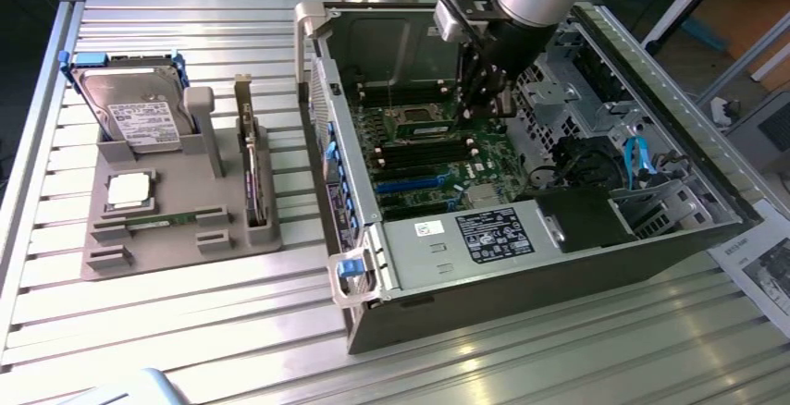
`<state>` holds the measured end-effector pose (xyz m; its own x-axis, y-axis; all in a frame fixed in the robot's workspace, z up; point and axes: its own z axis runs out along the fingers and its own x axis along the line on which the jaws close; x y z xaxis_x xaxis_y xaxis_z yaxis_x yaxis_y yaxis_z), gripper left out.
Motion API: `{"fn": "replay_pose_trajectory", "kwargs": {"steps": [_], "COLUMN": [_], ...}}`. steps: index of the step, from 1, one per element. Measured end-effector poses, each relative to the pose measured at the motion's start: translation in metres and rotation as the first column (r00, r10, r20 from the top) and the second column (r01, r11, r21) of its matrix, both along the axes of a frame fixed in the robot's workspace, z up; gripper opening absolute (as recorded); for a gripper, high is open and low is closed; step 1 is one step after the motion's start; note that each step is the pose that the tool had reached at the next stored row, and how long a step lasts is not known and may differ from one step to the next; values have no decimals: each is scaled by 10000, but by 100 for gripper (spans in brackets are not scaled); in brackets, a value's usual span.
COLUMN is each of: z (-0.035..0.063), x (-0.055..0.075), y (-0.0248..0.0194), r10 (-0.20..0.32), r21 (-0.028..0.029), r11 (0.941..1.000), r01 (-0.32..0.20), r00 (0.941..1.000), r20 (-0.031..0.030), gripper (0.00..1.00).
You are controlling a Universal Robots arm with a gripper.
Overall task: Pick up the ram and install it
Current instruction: 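Insert the ram into the slot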
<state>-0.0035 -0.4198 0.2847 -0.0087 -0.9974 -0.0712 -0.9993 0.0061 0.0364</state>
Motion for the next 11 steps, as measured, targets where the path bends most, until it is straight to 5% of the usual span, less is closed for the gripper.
{"fn": "replay_pose_trajectory", "kwargs": {"steps": [11], "z": [-84], "x": [0], "y": [0], "r10": [70], "r21": [3], "r11": [10000], "r01": [-70], "r00": [10000], "r20": [7], "gripper": [13]}}
